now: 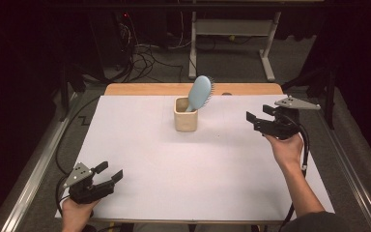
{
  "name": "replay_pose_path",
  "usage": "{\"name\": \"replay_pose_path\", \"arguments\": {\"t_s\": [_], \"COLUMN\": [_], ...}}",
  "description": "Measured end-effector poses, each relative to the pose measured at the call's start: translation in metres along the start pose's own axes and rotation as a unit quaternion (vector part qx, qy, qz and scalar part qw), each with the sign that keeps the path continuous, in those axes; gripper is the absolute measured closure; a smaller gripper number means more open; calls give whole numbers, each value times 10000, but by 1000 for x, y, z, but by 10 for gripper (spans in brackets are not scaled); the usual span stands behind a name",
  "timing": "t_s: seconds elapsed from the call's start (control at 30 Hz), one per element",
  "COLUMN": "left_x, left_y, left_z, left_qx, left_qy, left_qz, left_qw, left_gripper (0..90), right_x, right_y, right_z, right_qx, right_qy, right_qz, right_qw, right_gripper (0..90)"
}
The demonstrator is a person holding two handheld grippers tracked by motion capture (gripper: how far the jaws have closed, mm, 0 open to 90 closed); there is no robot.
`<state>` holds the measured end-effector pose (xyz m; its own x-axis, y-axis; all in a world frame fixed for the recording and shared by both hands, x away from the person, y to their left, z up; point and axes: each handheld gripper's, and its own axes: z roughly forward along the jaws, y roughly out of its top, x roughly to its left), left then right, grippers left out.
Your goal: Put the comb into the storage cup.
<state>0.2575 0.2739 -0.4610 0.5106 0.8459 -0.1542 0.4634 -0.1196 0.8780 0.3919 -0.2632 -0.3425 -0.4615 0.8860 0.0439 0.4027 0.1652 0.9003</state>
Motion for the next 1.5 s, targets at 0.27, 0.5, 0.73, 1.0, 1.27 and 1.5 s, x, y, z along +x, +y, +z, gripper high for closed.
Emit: {"name": "replay_pose_path", "arguments": {"t_s": [0.27,0.5,0.73,1.0,1.27,1.5], "left_x": [1,1,1,1,1,1], "left_y": [0,0,0,0,0,0], "left_z": [0,0,0,0,0,0], "left_qx": [-20,-17,-15,-7,-3,-11], "left_qy": [-10,-9,1,2,13,15], "left_qz": [-57,-57,-64,-64,-74,-78], "left_qw": [10000,10000,10000,10000,10000,10000], "left_gripper": [312,312,312,312,312,312], "right_x": [-7,-10,-17,-26,-29,-29], "right_y": [-8,-16,-27,-38,-46,-54], "right_z": [-10,-22,-34,-49,-60,-67], "right_qx": [-63,-34,-89,-191,-269,-334], "right_qy": [-47,-88,-119,-195,-197,-170], "right_qz": [61,3,43,124,149,159], "right_qw": [10000,10000,9999,9996,9993,9992], "right_gripper": [301,296,293,288,288,286]}}
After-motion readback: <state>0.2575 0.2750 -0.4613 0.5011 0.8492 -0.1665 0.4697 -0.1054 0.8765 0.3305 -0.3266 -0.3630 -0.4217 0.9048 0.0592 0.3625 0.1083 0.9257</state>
